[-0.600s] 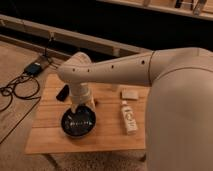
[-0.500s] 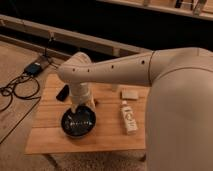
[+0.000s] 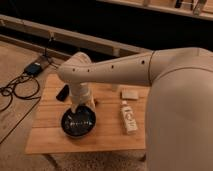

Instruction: Place the bottle in the ceramic bowl

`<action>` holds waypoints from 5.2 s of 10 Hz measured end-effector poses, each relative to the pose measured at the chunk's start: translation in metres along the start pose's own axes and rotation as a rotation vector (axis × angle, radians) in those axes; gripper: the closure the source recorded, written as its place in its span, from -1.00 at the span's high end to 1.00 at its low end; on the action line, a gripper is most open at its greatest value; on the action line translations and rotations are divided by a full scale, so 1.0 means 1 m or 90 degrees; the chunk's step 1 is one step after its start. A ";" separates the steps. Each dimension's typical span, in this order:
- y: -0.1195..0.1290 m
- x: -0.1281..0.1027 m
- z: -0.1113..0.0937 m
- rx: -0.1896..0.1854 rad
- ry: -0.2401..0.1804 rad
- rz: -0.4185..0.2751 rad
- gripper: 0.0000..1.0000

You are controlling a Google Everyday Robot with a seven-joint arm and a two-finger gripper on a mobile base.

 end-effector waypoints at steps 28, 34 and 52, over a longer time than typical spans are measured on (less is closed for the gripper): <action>-0.075 -0.011 -0.002 0.047 0.023 -0.069 0.30; -0.186 -0.026 -0.006 0.097 -0.006 -0.003 0.30; -0.246 -0.012 0.116 0.067 0.038 -0.006 0.30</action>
